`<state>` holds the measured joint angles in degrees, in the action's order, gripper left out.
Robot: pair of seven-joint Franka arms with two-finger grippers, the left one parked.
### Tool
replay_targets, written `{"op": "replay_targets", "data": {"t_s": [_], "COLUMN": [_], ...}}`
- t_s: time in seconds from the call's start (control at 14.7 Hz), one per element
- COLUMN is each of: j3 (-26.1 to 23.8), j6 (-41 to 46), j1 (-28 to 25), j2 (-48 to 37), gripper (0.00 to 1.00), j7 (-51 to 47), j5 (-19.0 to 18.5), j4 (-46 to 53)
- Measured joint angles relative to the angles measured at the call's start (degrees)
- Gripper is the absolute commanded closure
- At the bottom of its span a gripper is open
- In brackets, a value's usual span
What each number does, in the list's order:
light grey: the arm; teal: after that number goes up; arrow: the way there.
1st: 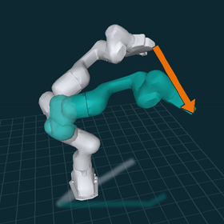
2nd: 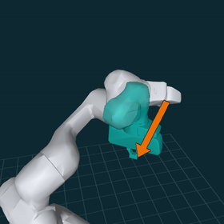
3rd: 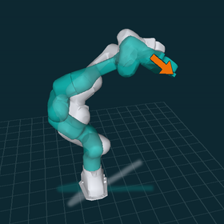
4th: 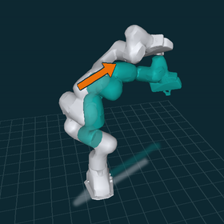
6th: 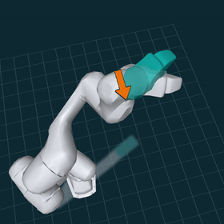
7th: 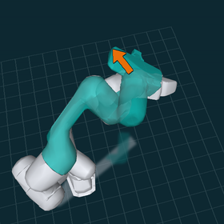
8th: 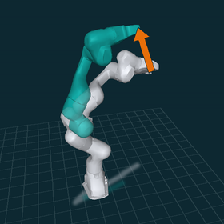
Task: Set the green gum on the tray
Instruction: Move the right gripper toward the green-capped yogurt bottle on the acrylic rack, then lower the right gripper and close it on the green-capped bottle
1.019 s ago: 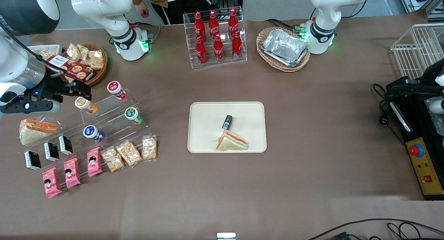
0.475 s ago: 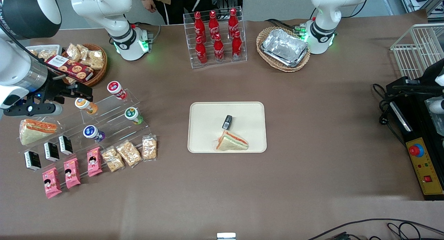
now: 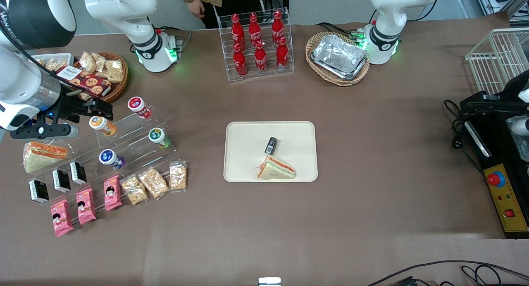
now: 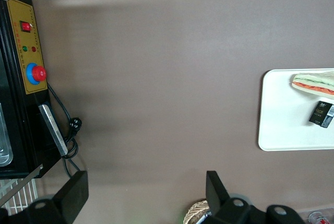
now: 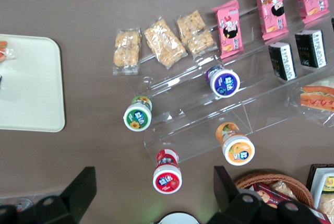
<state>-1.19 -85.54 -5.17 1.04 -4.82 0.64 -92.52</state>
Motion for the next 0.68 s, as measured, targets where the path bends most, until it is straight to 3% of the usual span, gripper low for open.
{"op": "replay_targets", "data": {"t_s": [0.2,0.68], "j3": [-0.1,-0.6], "j6": [-0.5,-10.8], "j1": [-0.1,-0.8], "j2": [-1.7,-8.7], "gripper": [0.0,0.0], "j7": [-0.1,-0.4], "j5": [0.1,0.9], "j4": [-3.3,-17.7]}}
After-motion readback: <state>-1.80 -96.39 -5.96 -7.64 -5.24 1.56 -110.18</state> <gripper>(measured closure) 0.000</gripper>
